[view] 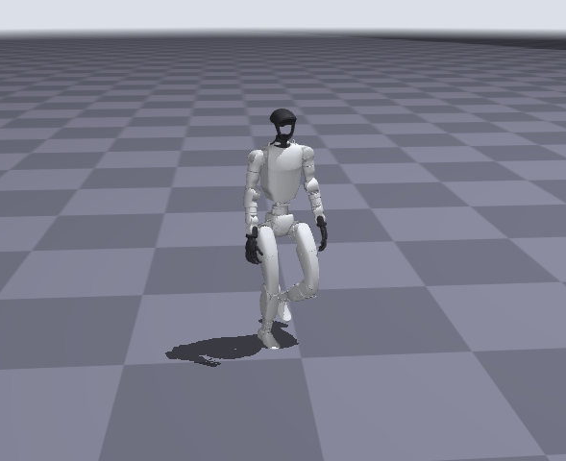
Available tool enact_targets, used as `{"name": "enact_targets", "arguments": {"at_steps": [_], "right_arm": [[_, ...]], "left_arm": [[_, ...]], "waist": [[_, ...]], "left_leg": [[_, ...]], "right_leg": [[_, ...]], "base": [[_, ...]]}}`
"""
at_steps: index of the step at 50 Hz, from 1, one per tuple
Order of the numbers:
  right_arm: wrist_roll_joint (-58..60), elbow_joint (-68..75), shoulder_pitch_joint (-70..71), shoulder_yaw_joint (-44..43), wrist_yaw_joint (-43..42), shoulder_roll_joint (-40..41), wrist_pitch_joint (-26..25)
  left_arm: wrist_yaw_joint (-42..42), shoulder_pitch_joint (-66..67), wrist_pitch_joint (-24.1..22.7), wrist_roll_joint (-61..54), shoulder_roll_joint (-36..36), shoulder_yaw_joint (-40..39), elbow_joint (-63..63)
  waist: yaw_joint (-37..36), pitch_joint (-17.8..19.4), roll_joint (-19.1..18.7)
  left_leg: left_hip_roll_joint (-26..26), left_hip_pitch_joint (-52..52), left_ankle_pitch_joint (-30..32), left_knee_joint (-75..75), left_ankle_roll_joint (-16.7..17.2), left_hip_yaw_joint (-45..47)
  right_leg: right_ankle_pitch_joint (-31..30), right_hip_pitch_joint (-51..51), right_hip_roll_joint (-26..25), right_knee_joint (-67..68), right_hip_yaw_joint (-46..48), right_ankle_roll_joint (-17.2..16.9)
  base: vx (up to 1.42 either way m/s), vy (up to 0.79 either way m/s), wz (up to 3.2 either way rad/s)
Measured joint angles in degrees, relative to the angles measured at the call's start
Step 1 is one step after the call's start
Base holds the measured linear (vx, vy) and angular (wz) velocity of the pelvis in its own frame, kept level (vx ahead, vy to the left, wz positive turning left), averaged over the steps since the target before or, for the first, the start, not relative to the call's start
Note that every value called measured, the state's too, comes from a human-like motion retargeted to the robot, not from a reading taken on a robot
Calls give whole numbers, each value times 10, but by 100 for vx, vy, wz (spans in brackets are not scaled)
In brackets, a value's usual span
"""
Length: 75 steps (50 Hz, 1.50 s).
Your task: Walk
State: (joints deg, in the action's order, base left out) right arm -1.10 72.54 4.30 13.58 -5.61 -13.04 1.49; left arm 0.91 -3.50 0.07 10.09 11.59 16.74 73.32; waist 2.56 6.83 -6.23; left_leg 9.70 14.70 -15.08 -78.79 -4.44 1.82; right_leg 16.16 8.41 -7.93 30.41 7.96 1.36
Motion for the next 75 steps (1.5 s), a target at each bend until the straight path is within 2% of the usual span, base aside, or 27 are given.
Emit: {"name": "enact_targets", "arguments": {"at_steps": [7, 18, 27, 39, 48, 53, 59, 64, 68, 72, 75], "right_arm": [[-2, -28, 7, -10, 4, -15, 0], [0, -30, -10, -8, 8, -15, -1], [1, -9, -12, 3, 24, -13, -5], [5, 2, -24, 19, 47, -13, -4], [11, -2, -35, 21, 54, -8, 3], [12, -4, -36, 18, 53, -5, 6], [12, -14, -32, 15, 48, -5, 8], [13, -21, -30, 16, 39, -12, 7], [16, -19, -34, 22, 30, -15, 7], [24, -10, -39, 28, 17, -14, 7], [32, 0, -42, 29, 8, -13, 6]], "left_arm": [[33, 24, 11, 14, -9, 11, 34], [20, -4, 0, -4, -6, 18, 1], [18, -48, -9, -16, 0, 38, -31], [31, -72, -17, 12, -11, 83, -44], [33, -60, -22, 23, -8, 85, -32], [34, -50, -23, 24, 1, 75, -27], [32, -38, -20, 20, 14, 56, -21], [25, -29, -17, 11, 22, 41, -12], [18, -25, -19, 2, 23, 30, -2], [10, -22, -24, -4, 19, 22, 2], [4, -23, -26, -8, 14, 22, -2]], "waist": [[4, -10, -2], [25, -18, -10], [38, -21, 0], [41, -19, 20], [14, -16, 18], [-1, -21, 16], [-8, -32, 10], [-2, -44, 0], [11, -52, -11], [26, -56, -22], [33, -58, -29]], "left_leg": [[35, -8, -21, 25, -18, 44], [50, -58, -39, 99, -5, 89], [30, -76, -58, 216, 1, 121], [-13, -66, -73, 326, -9, 125], [-15, -6, -86, 308, 4, 107], [9, 32, -127, 256, -13, 117], [51, 45, -139, 155, -30, 126], [81, 20, -118, 77, -31, 121], [80, -21, -66, 57, -8, 103], [47, -78, -3, 98, 34, 70], [9, -118, 17, 159, 61, 39]], "right_leg": [[8, -48, -3, -40, 24, 9], [3, -97, 0, -84, 77, 16], [-20, -110, 19, -115, 98, 1], [-14, -98, 37, -124, 48, -26], [-21, -88, 34, -155, 65, -19], [-31, -69, 36, -162, 86, -13], [-44, -42, 35, -160, 107, -1], [-61, -18, 31, -155, 121, 13], [-82, 1, 28, -151, 128, 25], [-102, 26, 28, -133, 134, 35], [-115, 56, 34, -103, 136, 38]], "base": [[18, -11, 59], [7, -9, 83], [-4, -4, 91], [-11, 0, 91], [-11, -1, 63], [-11, -1, 62], [-15, -2, 57], [-21, -1, 45], [-27, 1, 36], [-32, 6, 29], [-36, 9, 27]]}}
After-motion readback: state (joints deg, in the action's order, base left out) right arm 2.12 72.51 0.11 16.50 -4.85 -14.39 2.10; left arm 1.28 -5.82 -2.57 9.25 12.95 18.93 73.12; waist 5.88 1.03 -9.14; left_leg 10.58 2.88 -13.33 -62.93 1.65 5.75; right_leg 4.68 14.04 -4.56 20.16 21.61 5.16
